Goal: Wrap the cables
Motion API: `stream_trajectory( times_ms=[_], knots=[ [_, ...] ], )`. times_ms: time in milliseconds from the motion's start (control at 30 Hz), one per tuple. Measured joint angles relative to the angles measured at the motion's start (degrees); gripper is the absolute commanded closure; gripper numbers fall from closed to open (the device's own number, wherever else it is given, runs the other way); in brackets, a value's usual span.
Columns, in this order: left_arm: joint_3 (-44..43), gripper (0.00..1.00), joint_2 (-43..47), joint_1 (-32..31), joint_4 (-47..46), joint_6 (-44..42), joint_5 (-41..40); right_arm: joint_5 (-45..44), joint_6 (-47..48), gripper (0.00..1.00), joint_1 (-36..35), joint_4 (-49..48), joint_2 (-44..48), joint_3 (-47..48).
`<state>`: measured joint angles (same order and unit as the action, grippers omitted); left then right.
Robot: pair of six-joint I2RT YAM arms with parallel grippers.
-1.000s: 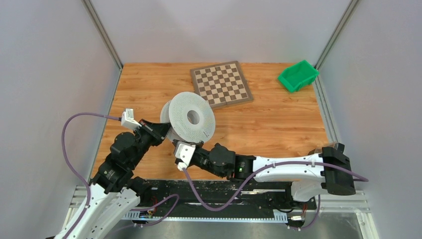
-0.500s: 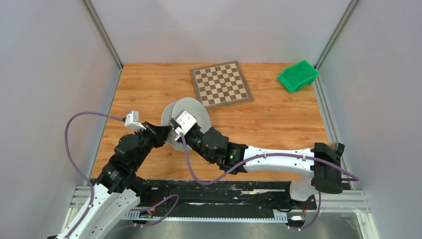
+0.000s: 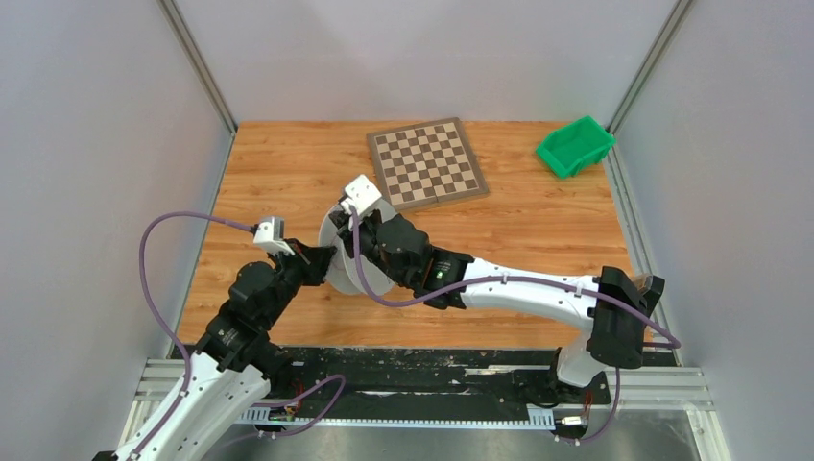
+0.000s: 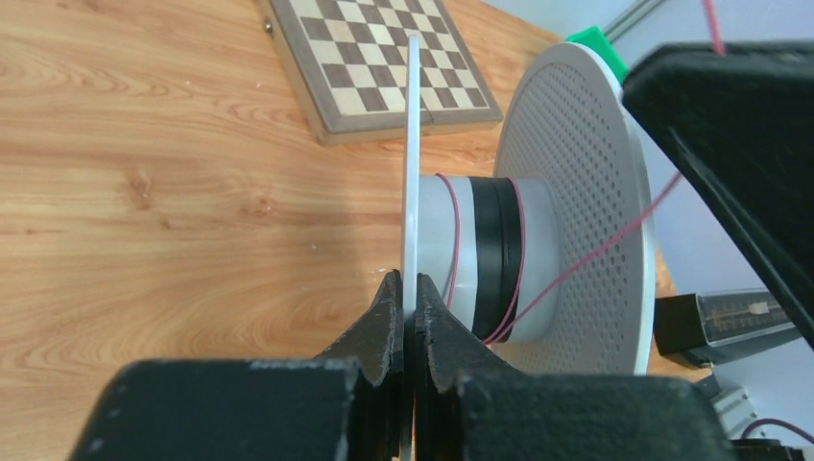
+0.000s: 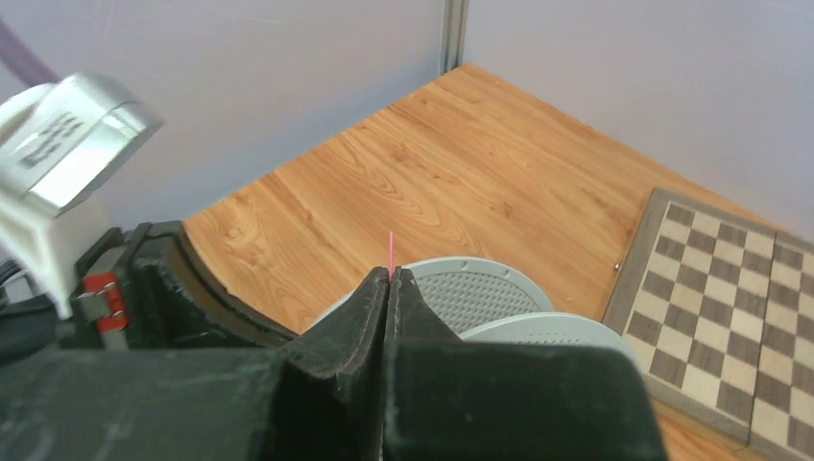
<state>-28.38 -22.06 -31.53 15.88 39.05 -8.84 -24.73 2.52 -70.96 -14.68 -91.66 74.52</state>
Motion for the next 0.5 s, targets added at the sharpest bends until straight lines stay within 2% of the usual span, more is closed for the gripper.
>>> stream_trajectory(
  times_ms=[333,500],
  knots=[
    [4.9,1.00,3.5,0.0,-6.0,-10.6,1.4,3.6,-16.8,1.00,7.7,8.8,-0.2,1.6],
    [7.0,1.00,5.2,0.0,-7.6,-18.3,2.8,13.4,-29.9,1.00,14.8,11.8,0.7,-0.5]
  ],
)
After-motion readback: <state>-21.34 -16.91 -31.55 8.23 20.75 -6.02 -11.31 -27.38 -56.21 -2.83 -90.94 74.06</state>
